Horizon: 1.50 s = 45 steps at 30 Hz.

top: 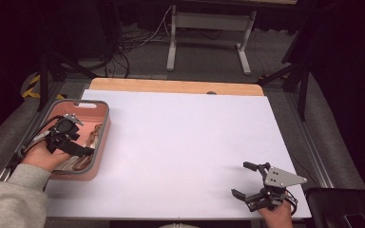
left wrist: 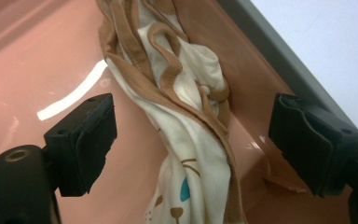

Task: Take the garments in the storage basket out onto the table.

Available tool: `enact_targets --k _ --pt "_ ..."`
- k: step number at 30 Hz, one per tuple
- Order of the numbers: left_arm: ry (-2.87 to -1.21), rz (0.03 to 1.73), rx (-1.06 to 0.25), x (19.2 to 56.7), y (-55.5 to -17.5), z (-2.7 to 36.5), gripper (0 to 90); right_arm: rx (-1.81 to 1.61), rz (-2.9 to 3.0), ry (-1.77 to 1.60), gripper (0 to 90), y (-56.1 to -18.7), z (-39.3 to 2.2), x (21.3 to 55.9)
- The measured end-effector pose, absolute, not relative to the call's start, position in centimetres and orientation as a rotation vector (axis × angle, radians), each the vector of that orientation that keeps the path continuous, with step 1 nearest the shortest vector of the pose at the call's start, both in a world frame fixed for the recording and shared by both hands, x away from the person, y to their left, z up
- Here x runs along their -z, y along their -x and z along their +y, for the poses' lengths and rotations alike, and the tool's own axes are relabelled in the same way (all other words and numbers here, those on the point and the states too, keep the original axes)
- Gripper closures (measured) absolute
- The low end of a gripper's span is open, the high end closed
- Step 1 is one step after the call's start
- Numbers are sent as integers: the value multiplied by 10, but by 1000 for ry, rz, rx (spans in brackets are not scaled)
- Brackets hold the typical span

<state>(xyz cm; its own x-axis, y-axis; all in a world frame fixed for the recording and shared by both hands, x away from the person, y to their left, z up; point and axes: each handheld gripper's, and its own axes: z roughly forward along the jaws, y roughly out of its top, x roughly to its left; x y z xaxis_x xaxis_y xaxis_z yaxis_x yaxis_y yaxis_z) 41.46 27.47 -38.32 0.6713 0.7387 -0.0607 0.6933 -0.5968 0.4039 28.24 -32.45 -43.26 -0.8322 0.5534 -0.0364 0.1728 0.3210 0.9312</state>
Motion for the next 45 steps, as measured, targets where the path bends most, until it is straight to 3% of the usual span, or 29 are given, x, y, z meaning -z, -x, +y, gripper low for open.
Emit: enact_targets --k 12,21,28,31,35,40,45 --pt "-2571 1129 -118 400 -417 272 181 -1516 2246 -646 8 -283 -324 434" --pt "-2603 1117 -42 407 -417 272 251 -1515 2246 -645 8 -283 -324 434" --pt "-2617 1121 -10 409 -419 270 346 -1512 2252 -643 10 -283 -323 434" --pt "-2636 1120 -22 409 -419 270 451 -1511 2254 -641 12 -283 -323 434" --pt "-2642 1121 -34 409 -418 270 508 -1509 2254 -642 13 -283 -323 434" --pt "-2657 1119 -61 408 -416 269 646 -1506 2258 -641 15 -283 -322 434" --pt "-2660 1107 -75 406 -415 269 707 -1506 2260 -641 16 -283 -322 434"
